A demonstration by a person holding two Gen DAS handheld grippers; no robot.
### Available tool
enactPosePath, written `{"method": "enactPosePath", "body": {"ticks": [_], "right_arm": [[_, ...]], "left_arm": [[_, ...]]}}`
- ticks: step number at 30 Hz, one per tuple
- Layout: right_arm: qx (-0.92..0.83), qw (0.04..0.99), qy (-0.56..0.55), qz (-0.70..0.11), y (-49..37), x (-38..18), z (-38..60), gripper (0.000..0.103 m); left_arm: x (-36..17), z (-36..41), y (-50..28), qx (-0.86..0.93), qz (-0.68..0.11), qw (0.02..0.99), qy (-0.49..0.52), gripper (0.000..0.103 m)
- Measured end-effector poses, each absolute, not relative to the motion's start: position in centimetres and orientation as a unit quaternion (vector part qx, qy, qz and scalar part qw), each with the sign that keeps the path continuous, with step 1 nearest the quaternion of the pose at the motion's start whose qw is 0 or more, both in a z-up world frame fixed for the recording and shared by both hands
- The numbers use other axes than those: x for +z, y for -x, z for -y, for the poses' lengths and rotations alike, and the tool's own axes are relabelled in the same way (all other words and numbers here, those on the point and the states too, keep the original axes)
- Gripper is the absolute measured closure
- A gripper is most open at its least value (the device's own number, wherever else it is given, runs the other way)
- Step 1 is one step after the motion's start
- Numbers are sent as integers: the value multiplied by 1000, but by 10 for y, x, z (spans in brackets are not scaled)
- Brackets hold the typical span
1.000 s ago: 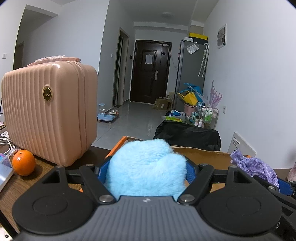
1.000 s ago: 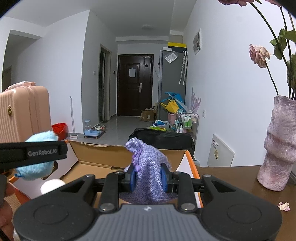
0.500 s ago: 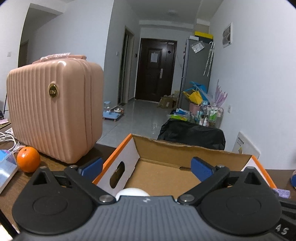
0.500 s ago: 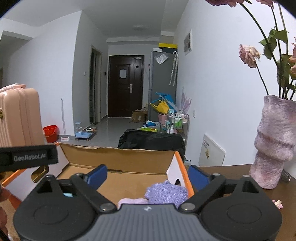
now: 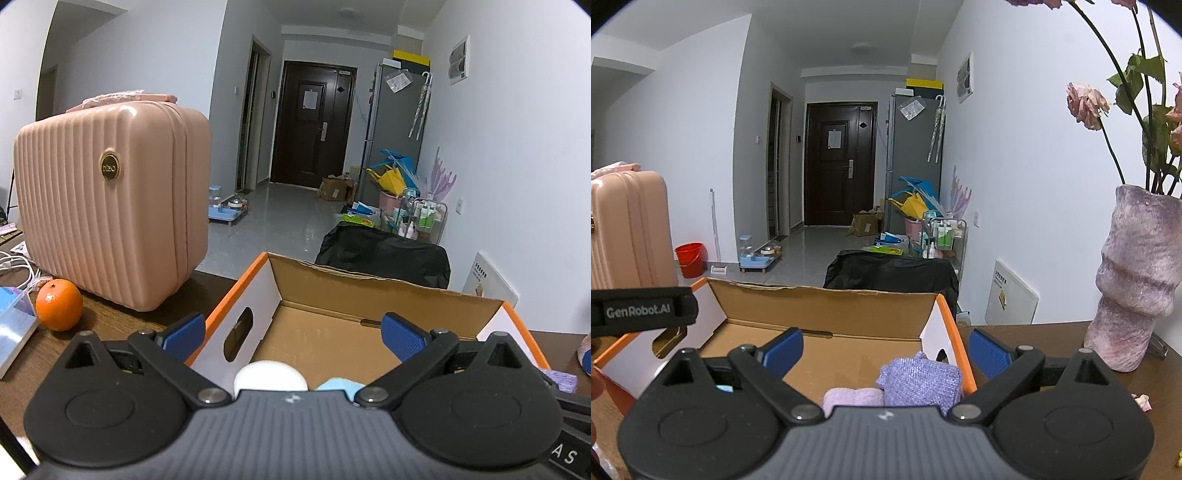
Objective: Organize soft objects
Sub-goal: 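Open both tools to release the plush and pouch into the box, then move both tools back toward the remaining items on the table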
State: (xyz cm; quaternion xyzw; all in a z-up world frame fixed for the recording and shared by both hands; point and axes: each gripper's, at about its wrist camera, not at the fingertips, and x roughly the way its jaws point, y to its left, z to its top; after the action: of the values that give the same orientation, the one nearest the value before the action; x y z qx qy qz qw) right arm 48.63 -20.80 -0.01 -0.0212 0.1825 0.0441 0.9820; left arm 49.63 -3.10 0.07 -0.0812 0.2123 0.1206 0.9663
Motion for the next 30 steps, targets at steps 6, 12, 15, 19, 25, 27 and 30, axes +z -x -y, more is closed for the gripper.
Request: {"method": "enactPosePath", "body": {"ticks": [6,12,15,19,25,27,30], "right_arm": [[50,983,31,-175,-471,5,206,2],[63,982,41,-171,-456,9,206,0],[67,982,53,-168,-447,7,205,0],[74,981,65,-167,-436,5,205,0],[85,980,76,-161,-414,3,206,0],[89,980,79,-162,-406,2,207,0],[93,979,83,-163,-394,0,207,0]], "left_arm": [[9,35,-486,112,-216,967,74,0],[15,35,-471,106,-215,969,63,0],[16,34,-465,101,-215,970,58,0],[15,31,-454,93,-215,971,55,0],[13,28,-435,83,-209,974,41,0],[13,28,-428,79,-204,975,36,0],[13,26,-417,76,-198,977,30,0]]}}
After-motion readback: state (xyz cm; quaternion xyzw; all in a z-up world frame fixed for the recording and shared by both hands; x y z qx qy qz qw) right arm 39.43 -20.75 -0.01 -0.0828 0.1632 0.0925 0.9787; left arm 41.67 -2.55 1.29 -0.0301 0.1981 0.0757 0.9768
